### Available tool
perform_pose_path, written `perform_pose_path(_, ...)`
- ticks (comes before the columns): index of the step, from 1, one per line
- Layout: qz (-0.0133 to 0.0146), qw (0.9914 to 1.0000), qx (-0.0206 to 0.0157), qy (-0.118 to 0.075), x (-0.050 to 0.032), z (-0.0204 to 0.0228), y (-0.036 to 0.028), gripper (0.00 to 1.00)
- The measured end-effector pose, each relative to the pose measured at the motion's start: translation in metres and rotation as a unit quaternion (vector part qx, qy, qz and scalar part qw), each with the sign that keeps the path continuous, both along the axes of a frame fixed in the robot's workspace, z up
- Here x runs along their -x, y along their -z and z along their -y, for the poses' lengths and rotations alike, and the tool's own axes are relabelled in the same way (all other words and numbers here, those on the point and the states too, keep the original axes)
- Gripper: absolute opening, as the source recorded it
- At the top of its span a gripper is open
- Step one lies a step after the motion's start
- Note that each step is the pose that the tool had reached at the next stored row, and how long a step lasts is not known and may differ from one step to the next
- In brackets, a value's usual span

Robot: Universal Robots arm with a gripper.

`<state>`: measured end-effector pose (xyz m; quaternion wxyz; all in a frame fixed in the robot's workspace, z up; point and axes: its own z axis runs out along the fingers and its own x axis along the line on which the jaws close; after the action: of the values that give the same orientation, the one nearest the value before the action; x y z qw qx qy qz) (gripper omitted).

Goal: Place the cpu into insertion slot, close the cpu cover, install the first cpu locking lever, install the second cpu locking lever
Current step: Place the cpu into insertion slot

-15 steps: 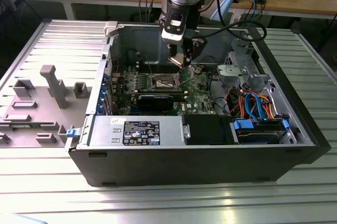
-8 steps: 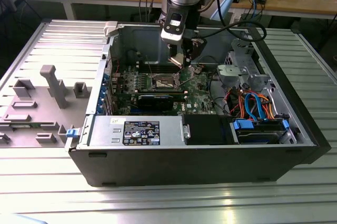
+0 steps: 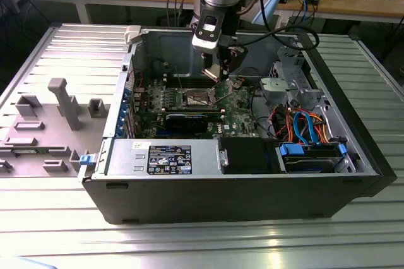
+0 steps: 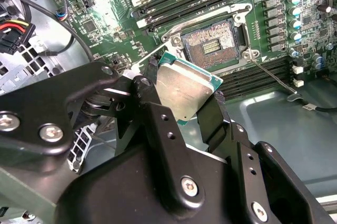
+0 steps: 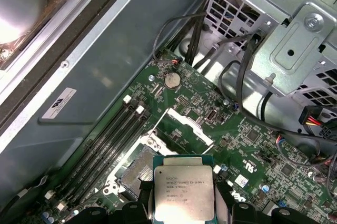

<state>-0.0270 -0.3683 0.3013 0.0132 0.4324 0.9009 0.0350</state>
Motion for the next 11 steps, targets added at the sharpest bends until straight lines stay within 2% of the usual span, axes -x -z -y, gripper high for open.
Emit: perform_pose_path(11,0.0,0.99994,0.001,0.011,0.0,0.0,0.0004,0.55)
